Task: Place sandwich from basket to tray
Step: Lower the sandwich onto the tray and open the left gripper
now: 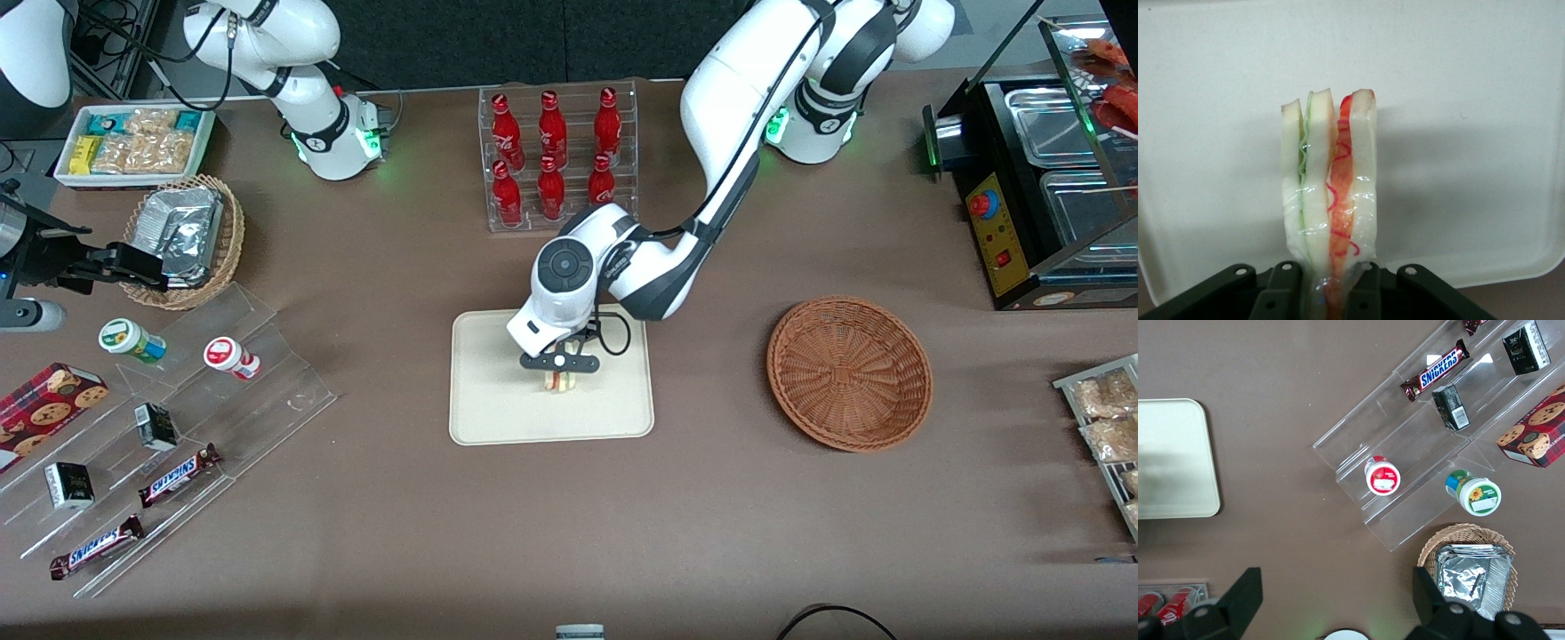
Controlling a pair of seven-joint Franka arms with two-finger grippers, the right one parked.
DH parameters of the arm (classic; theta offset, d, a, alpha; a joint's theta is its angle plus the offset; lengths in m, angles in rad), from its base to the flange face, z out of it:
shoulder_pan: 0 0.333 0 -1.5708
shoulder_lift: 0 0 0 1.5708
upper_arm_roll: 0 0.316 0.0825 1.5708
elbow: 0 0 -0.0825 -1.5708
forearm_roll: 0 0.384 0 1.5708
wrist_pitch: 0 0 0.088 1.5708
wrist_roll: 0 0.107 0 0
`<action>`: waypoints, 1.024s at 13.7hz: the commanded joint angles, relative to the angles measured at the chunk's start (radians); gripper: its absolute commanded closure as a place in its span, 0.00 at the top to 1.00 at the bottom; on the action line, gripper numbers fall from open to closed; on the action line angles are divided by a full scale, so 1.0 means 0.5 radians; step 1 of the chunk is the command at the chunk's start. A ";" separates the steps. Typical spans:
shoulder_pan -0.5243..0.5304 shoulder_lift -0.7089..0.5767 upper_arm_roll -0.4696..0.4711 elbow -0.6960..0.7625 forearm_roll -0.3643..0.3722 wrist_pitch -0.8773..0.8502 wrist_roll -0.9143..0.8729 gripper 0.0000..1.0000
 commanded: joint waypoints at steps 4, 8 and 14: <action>-0.035 0.257 0.038 0.309 -0.001 -0.053 -0.006 0.17; -0.035 0.263 0.038 0.306 -0.001 -0.050 -0.009 0.87; 0.057 0.056 0.038 0.294 -0.023 -0.252 -0.006 1.00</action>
